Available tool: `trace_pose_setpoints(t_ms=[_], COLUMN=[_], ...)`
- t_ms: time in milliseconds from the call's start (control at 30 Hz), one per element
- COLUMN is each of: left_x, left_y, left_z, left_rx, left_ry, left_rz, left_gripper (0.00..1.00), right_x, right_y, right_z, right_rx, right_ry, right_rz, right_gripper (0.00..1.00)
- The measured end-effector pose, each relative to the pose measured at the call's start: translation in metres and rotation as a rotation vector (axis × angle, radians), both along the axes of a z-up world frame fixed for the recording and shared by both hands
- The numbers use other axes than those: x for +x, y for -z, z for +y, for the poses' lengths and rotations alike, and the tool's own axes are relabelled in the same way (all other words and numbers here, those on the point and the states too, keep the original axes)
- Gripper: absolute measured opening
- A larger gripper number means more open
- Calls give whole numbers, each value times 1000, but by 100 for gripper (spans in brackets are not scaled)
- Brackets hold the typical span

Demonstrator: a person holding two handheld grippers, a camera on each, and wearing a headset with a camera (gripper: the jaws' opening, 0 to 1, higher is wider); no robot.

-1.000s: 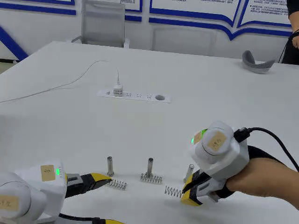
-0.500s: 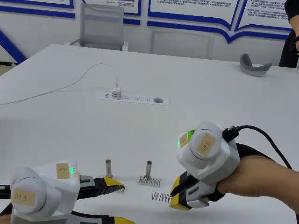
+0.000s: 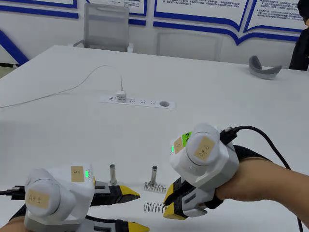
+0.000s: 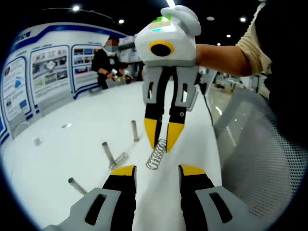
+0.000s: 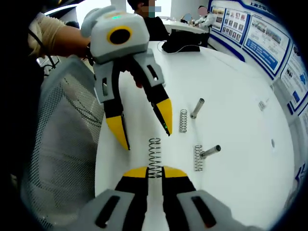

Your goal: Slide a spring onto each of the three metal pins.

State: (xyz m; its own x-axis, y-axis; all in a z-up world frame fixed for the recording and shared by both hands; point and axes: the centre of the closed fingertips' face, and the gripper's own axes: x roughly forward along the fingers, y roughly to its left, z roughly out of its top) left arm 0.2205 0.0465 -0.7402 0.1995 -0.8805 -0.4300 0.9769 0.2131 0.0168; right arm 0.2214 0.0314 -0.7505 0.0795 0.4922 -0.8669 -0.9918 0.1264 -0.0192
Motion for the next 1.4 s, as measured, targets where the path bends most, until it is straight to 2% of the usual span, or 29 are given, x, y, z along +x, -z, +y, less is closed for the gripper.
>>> trace_pose_setpoints(t_ms=[233, 367, 533, 800, 1067, 1400], left_x=[-6, -9, -9, -10, -10, -12], left_y=[1, 2, 3, 4, 5, 4], left_z=[-7, -10, -10, -9, -9, -11], left_rx=[6, 12, 21, 34, 38, 33], left_ry=[39, 62, 69, 74, 77, 91], left_rz=[-2, -14, -29, -37, -39, -41], left_gripper=[26, 19, 14, 12, 11, 11], right_x=[-7, -10, -13, -14, -15, -16], right_y=[2, 2, 0, -12, -28, -40], right_z=[4, 4, 3, 8, 18, 32], right_rx=[-6, -13, -20, -4, 44, 86], right_ry=[-49, -67, -84, -83, -73, -82], right_rz=[7, 7, 6, 6, -2, -26], right_gripper=[12, 12, 12, 12, 12, 11])
